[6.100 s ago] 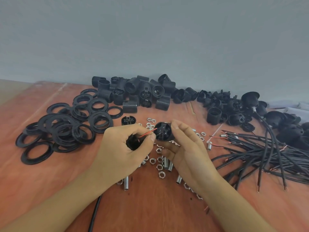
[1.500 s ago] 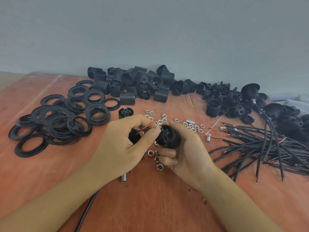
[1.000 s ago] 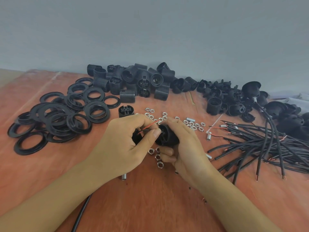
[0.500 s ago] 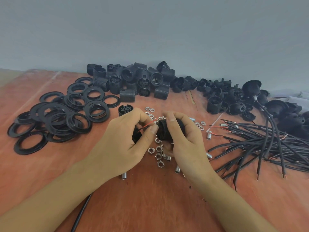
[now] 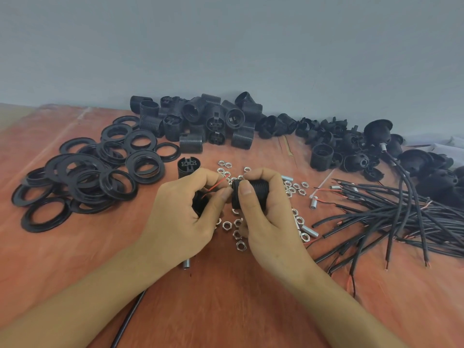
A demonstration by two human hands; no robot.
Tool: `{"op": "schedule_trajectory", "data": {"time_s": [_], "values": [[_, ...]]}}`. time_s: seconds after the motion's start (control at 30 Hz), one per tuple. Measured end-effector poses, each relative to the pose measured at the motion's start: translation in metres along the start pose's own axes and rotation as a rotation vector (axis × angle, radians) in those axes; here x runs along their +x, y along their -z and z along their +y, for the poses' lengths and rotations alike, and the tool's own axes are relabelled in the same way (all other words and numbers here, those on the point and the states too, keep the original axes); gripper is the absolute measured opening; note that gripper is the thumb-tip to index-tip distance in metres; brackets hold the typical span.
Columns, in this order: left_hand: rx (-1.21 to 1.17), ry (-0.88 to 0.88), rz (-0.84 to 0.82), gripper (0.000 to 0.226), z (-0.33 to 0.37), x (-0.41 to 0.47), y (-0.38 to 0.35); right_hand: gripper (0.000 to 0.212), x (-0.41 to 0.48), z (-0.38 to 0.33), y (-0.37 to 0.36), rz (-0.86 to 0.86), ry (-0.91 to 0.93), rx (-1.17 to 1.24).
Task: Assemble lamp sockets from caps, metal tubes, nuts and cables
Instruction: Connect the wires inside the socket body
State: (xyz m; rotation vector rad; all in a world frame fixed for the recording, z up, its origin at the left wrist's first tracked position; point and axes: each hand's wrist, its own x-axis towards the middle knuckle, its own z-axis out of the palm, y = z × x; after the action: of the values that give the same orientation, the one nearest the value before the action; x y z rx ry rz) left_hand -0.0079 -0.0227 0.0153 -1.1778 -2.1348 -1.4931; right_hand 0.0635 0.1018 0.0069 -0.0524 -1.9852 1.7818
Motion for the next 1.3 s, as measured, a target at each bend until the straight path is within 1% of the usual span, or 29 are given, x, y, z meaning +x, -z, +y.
{"op": "schedule_trajectory", "data": {"time_s": [0.07,0.2,0.3,0.43,0.53,0.7,0.8,0.9,0.97,1.03,1.13,1.2,1.3], "values": [[0.006,-0.015,0.003,0.007,0.000,0.000,0.000,0.004,-0.001,0.001,0.001,-0.006,0.011,-0.031],[-0.041,0.001,0.014,0.005,-0.001,-0.001,-0.001,0.007,-0.001,0.000,0.002,0.002,0.027,-0.047],[-0.115,0.039,0.022,0.005,-0.001,-0.002,-0.003,0.006,0.000,-0.001,0.002,0.006,0.033,-0.018],[-0.105,0.031,0.024,0.004,-0.001,-0.002,-0.003,0.005,0.001,0.000,0.000,0.024,0.050,-0.007],[-0.089,0.022,0.015,0.006,-0.002,-0.003,-0.002,0.006,0.000,0.002,0.002,0.005,0.043,-0.025],[-0.120,0.027,-0.018,0.004,-0.002,-0.003,0.000,0.006,-0.002,-0.001,0.009,-0.065,0.084,-0.085],[-0.154,0.070,-0.017,0.003,-0.001,-0.002,0.000,0.011,-0.001,-0.003,0.013,-0.074,0.105,-0.152],[-0.221,0.123,0.010,0.004,0.000,0.002,0.001,0.018,0.003,-0.006,0.013,-0.056,0.072,-0.055],[-0.217,0.127,0.025,0.005,-0.001,0.004,0.003,0.025,0.005,-0.005,0.012,-0.023,0.034,0.007],[-0.225,0.139,0.023,0.009,-0.002,0.005,0.004,0.024,0.005,-0.003,0.010,-0.006,0.014,0.040],[-0.303,0.211,0.021,0.014,-0.002,0.005,0.004,0.020,0.006,-0.001,0.009,0.047,-0.041,0.132],[-0.327,0.233,0.022,0.013,-0.002,0.005,0.003,0.020,0.006,0.000,0.009,0.074,-0.098,0.244],[-0.302,0.227,0.001,0.011,0.001,0.004,0.003,0.024,0.007,-0.001,0.007,0.114,-0.161,0.359]]}}
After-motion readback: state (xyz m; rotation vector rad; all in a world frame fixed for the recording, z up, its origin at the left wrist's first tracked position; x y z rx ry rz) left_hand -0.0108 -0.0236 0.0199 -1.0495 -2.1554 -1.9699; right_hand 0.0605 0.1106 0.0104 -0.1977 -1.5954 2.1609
